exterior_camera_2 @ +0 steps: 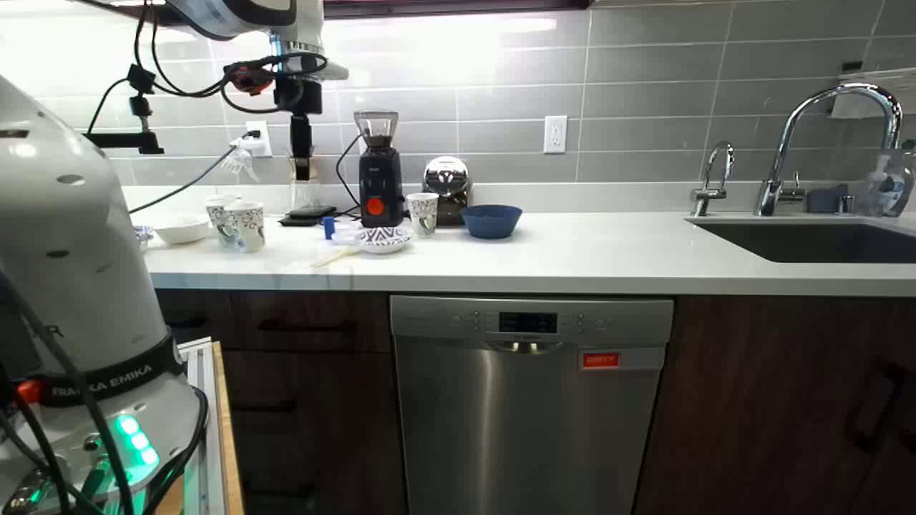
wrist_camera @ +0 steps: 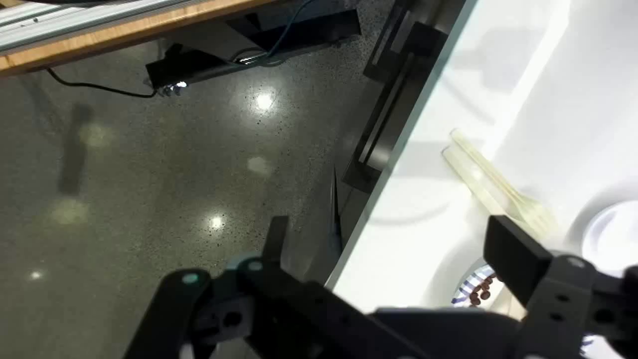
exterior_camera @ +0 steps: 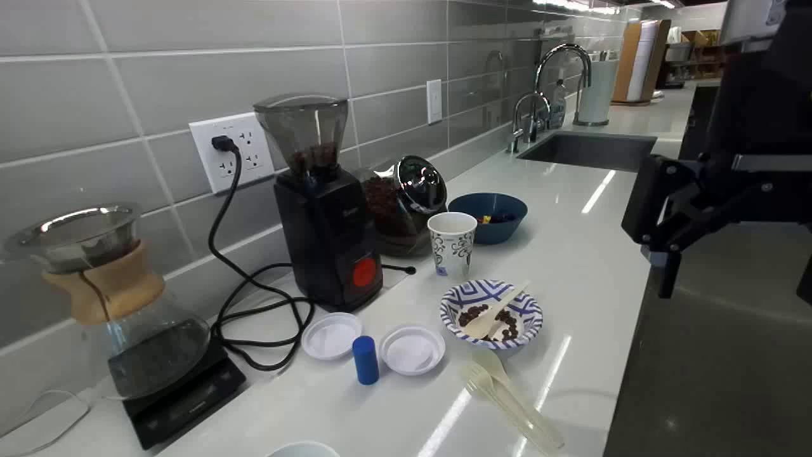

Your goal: Move the coffee cup lid to the right

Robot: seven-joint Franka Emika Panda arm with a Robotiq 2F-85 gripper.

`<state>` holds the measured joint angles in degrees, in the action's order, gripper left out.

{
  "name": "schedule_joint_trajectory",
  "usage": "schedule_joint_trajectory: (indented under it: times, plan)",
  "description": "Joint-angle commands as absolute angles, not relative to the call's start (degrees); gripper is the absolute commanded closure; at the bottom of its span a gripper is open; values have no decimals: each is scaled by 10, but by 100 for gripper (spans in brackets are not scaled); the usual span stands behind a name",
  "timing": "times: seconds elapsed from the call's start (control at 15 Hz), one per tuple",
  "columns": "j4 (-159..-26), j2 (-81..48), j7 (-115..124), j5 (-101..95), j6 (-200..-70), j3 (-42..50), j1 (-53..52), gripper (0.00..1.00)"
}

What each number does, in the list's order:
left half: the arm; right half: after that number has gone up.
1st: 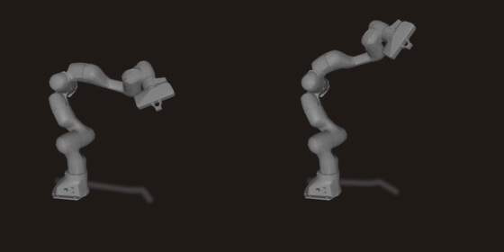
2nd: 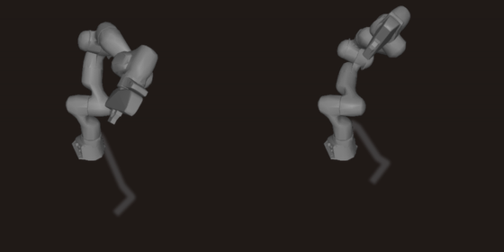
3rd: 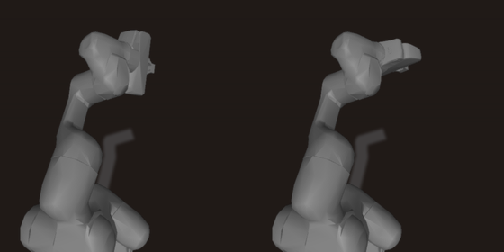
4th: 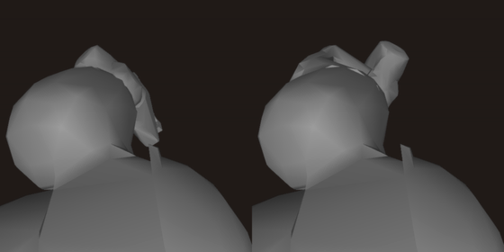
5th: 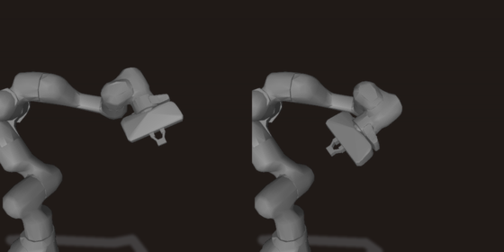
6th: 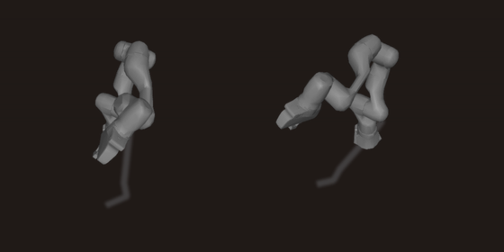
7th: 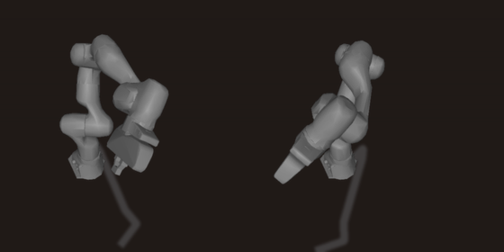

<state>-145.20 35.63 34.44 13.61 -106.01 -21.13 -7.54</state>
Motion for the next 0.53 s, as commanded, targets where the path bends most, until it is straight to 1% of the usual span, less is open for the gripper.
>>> schedule_joint_trajectory:
  times: [0.0, 0.33, 0.47]
  plan:
    - [-1451, 355, 347, 133, -1060, -206, -82, 0]
    - [-1452, 355, 347, 133, -1060, -206, -82, 0]
    - [-1443, 330, 369, 159, -1107, -209, -77, 0]
